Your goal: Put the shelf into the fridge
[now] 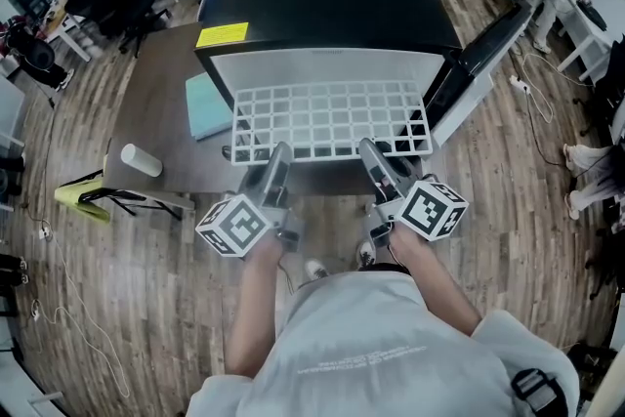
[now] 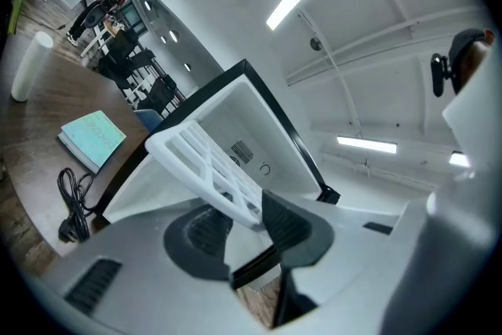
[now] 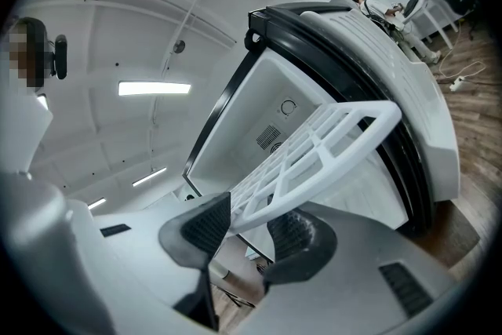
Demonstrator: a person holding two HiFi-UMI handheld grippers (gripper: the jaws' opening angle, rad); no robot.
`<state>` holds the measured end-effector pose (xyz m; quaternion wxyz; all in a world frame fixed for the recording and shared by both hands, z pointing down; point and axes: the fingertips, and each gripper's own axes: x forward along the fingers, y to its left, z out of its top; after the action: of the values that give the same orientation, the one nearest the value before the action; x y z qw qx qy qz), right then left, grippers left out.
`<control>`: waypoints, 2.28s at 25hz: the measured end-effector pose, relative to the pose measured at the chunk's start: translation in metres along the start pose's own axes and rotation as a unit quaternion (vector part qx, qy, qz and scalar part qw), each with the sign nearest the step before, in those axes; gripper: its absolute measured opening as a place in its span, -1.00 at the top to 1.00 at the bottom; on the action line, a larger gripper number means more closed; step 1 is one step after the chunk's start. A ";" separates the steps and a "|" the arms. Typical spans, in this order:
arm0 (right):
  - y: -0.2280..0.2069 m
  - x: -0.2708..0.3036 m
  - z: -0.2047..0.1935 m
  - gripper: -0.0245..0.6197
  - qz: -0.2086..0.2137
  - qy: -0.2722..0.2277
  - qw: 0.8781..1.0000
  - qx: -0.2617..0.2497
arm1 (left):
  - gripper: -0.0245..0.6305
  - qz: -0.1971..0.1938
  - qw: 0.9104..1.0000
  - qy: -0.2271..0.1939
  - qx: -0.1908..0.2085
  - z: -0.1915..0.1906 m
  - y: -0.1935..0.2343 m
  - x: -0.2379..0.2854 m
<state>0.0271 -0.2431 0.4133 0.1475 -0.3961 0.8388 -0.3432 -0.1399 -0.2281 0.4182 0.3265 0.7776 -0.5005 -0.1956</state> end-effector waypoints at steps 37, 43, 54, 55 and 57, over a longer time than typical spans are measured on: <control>-0.007 0.026 0.013 0.49 0.000 0.014 1.000 -0.005 | 0.61 -0.004 1.000 0.013 0.002 0.018 0.011 0.030; -0.014 0.038 0.019 0.48 -0.003 0.017 1.000 -0.004 | 0.61 -0.006 1.000 0.013 0.001 0.024 0.015 0.044; -0.016 0.036 0.017 0.41 -0.007 0.017 1.000 -0.014 | 0.56 -0.021 1.000 0.015 0.013 0.021 0.015 0.042; -0.016 0.034 0.016 0.39 -0.011 0.018 1.000 -0.019 | 0.53 -0.022 0.999 0.021 0.021 0.019 0.015 0.041; -0.017 0.027 0.016 0.37 -0.021 0.016 0.999 -0.030 | 0.47 -0.026 0.998 0.031 0.039 0.015 0.013 0.035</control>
<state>0.0272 -0.2787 0.4142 0.1155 -0.4122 0.8424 -0.3272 -0.1429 -0.2676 0.4174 0.3060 0.8080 -0.4774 -0.1601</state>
